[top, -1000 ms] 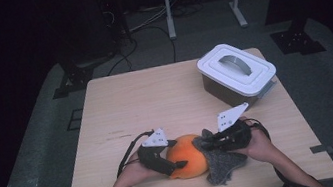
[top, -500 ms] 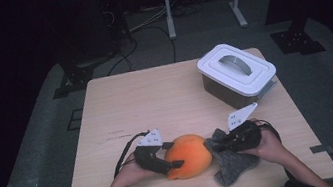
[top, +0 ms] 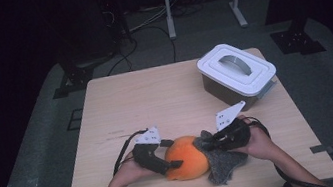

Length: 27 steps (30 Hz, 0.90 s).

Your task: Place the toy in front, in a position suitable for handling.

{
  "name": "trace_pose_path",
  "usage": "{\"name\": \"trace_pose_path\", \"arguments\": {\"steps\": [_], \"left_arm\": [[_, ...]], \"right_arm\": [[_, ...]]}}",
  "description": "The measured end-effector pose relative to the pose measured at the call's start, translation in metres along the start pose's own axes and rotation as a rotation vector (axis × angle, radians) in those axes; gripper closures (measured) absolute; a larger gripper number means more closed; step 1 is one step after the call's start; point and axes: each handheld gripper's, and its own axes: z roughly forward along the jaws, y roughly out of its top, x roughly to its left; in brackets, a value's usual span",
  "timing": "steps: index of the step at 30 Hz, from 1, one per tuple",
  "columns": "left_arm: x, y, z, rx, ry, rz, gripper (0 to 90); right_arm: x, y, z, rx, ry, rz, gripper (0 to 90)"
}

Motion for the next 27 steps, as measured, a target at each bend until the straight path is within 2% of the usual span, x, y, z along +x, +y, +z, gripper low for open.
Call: {"name": "trace_pose_path", "arguments": {"steps": [2, 4, 6, 7, 10, 15, 19, 21, 24, 25, 27], "left_arm": [[-0.004, 0.002, 0.001, 0.001, -0.006, 0.026, 25.6], [-0.011, 0.004, 0.002, 0.022, -0.014, 0.090, 27.3], [-0.015, 0.005, 0.002, 0.044, -0.014, 0.120, 27.6], [-0.015, 0.004, 0.002, 0.046, -0.015, 0.116, 27.6], [-0.015, 0.001, 0.001, 0.041, -0.015, 0.115, 28.5], [-0.014, 0.001, 0.002, 0.031, -0.019, 0.115, 28.5], [-0.014, 0.002, 0.003, 0.035, -0.009, 0.123, 29.5], [-0.016, 0.003, 0.004, 0.032, -0.005, 0.127, 29.6], [-0.016, 0.003, 0.003, 0.028, -0.003, 0.127, 28.1], [-0.015, 0.004, 0.003, 0.024, -0.002, 0.124, 26.3], [-0.014, 0.006, 0.002, 0.016, 0.001, 0.106, 19.4]], "right_arm": [[0.002, 0.006, -0.002, -0.012, -0.006, -0.015, 80.9], [0.006, 0.014, -0.002, -0.021, 0.000, -0.040, 80.9], [0.010, 0.019, 0.001, -0.005, 0.009, -0.068, 80.9], [0.012, 0.020, 0.003, 0.009, 0.009, -0.077, 80.9], [0.010, 0.015, 0.004, 0.004, 0.008, -0.064, 80.9], [0.004, -0.012, -0.002, 0.003, 0.001, 0.018, 80.8], [0.002, -0.026, -0.007, 0.018, -0.009, 0.057, 80.9], [0.004, -0.022, -0.011, -0.002, -0.017, 0.049, 81.3], [0.010, -0.009, -0.014, -0.060, 0.009, 0.024, 81.3], [0.013, -0.004, -0.013, -0.058, 0.013, 0.007, 81.3], [0.017, 0.002, -0.004, -0.017, 0.008, -0.032, 81.4]]}}
